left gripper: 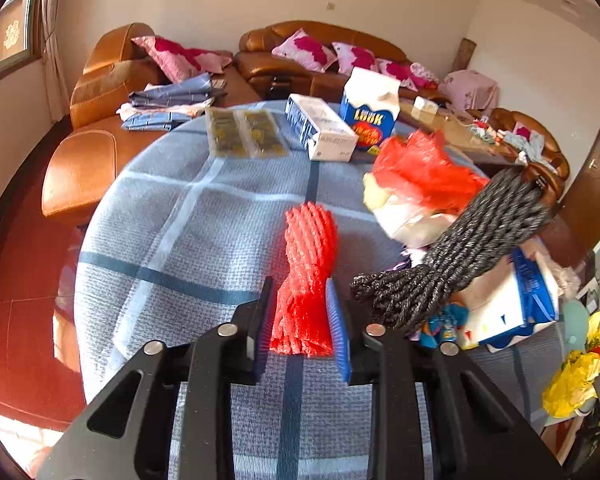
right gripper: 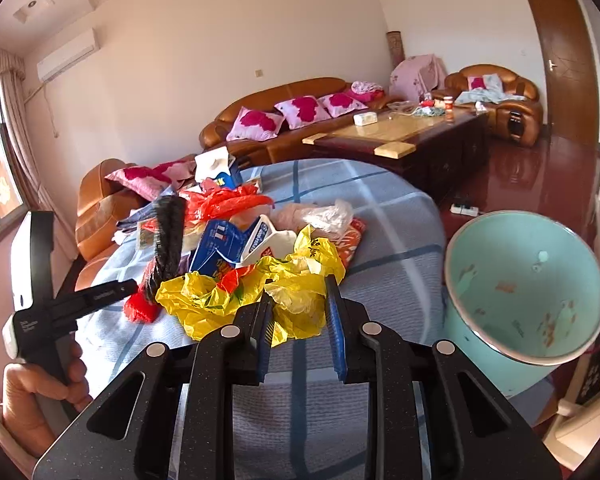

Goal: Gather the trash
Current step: 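Grasp the red mesh net with the left tool while the right tool grasps the yellow bag, then drop the red net and yellow bag into the green bucket with both tools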

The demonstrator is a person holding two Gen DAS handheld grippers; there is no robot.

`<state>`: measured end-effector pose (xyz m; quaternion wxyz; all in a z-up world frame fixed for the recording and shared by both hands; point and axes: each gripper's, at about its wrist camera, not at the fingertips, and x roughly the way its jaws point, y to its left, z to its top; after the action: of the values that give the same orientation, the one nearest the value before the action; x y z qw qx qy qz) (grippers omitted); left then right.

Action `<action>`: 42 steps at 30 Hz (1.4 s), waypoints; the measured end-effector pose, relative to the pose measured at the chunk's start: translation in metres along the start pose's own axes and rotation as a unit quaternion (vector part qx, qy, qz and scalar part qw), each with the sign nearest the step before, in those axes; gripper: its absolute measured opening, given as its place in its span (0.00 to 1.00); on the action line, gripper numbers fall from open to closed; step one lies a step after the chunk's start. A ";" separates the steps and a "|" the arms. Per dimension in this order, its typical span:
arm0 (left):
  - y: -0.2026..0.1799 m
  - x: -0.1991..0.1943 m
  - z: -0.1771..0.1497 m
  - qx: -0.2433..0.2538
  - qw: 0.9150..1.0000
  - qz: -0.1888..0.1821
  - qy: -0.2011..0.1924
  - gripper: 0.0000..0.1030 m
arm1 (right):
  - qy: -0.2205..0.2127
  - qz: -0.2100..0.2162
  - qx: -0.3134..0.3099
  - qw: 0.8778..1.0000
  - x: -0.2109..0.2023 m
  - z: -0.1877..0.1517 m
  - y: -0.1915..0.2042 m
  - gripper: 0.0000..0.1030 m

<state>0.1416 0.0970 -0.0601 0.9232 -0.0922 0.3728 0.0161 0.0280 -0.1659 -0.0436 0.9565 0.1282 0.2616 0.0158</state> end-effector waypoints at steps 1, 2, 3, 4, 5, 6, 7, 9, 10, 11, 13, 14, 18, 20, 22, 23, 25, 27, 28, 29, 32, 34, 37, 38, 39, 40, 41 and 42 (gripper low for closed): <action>-0.001 -0.007 0.000 0.001 1.000 -0.002 -0.009 0.24 | -0.001 0.002 0.003 1.000 -0.002 0.000 -0.002 0.24; -0.002 -0.012 0.001 0.004 1.000 -0.002 -0.016 0.24 | -0.005 0.000 0.006 1.000 -0.006 0.000 -0.005 0.24; -0.004 -0.016 0.000 0.011 1.000 0.001 -0.024 0.24 | -0.007 -0.003 0.007 1.000 -0.008 0.001 -0.007 0.24; -0.005 -0.017 0.000 0.015 1.000 0.004 -0.027 0.24 | -0.010 -0.007 0.010 1.000 -0.010 0.003 -0.011 0.24; -0.005 -0.018 0.000 0.016 0.999 0.005 -0.027 0.24 | -0.010 -0.006 0.017 1.000 -0.011 0.005 -0.013 0.24; -0.004 -0.017 -0.001 0.013 1.000 0.006 -0.024 0.24 | -0.011 -0.004 0.021 1.000 -0.013 0.006 -0.015 0.24; -0.004 -0.015 0.000 0.008 1.000 0.008 -0.020 0.25 | -0.013 -0.004 0.021 1.000 -0.012 0.009 -0.013 0.24; -0.004 -0.010 0.003 0.011 1.000 0.016 -0.017 0.43 | -0.021 -0.007 0.012 1.000 -0.015 0.009 -0.007 0.24; -0.005 -0.007 0.005 0.016 0.999 0.025 -0.022 0.50 | -0.023 -0.006 0.010 1.000 -0.017 0.007 -0.004 0.24; -0.006 -0.002 0.009 0.023 0.999 0.035 -0.025 0.61 | -0.024 -0.005 0.007 1.000 -0.018 0.007 -0.002 0.24; -0.005 0.010 0.014 0.025 0.998 0.050 -0.017 0.64 | -0.025 -0.004 0.005 1.000 -0.018 0.007 0.000 0.24; -0.003 0.019 0.016 0.022 0.998 0.050 -0.004 0.64 | -0.024 -0.006 0.005 1.000 -0.017 0.007 0.000 0.24; 0.004 0.057 0.013 -0.004 0.996 0.046 0.071 0.62 | -0.017 -0.016 0.019 1.000 -0.012 0.008 -0.010 0.24; 0.000 0.051 0.015 0.007 0.998 0.035 0.052 0.43 | -0.016 -0.022 0.028 0.999 -0.010 0.009 -0.016 0.24; -0.001 0.053 0.013 0.014 0.998 0.030 0.058 0.23 | -0.014 -0.023 0.035 0.999 -0.009 0.010 -0.018 0.24; 0.001 0.052 0.011 0.009 0.998 0.024 0.056 0.22 | -0.015 -0.024 0.037 0.999 -0.009 0.011 -0.019 0.24; 0.003 0.045 0.009 0.005 0.999 0.018 0.043 0.22 | -0.019 -0.025 0.036 0.999 -0.011 0.012 -0.018 0.24; 0.004 0.034 0.008 0.010 1.000 0.015 0.024 0.22 | -0.025 -0.025 0.031 0.999 -0.014 0.012 -0.016 0.24; 0.005 0.026 0.008 0.010 1.000 0.012 0.014 0.22 | -0.029 -0.025 0.027 0.999 -0.016 0.011 -0.014 0.24; 0.005 0.018 0.008 0.009 1.000 0.011 0.005 0.22 | -0.030 -0.025 0.027 0.999 -0.018 0.010 -0.013 0.24; 0.003 -0.010 0.008 0.006 1.000 0.004 -0.024 0.22 | -0.035 -0.026 0.031 0.999 -0.021 0.013 -0.016 0.24; -0.005 -0.028 0.008 0.017 0.999 -0.009 -0.042 0.22 | -0.050 -0.040 0.029 0.998 -0.028 0.022 -0.022 0.24; -0.027 -0.054 0.007 0.038 0.997 -0.036 -0.064 0.22 | -0.059 -0.060 0.020 0.996 -0.038 0.035 -0.036 0.24; -0.038 -0.061 0.006 0.048 0.995 -0.049 -0.068 0.22 | -0.063 -0.072 0.013 0.995 -0.044 0.040 -0.043 0.24; -0.047 -0.066 0.005 0.057 0.994 -0.060 -0.071 0.22 | -0.067 -0.081 0.009 0.994 -0.048 0.042 -0.048 0.24; -0.060 -0.072 0.002 0.069 0.992 -0.076 -0.074 0.22 | -0.073 -0.097 0.006 0.993 -0.056 0.045 -0.058 0.24; -0.070 -0.076 -0.001 0.078 0.990 -0.092 -0.072 0.22 | -0.078 -0.113 0.007 0.991 -0.062 0.046 -0.069 0.24; -0.082 -0.078 -0.004 0.087 0.988 -0.109 -0.067 0.22 | -0.082 -0.123 0.010 0.989 -0.067 0.047 -0.078 0.24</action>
<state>0.0902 0.0191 0.0038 0.9467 -0.0509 0.2979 -0.1112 -0.0088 -0.2589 0.0086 0.9681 0.1055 0.1960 -0.1153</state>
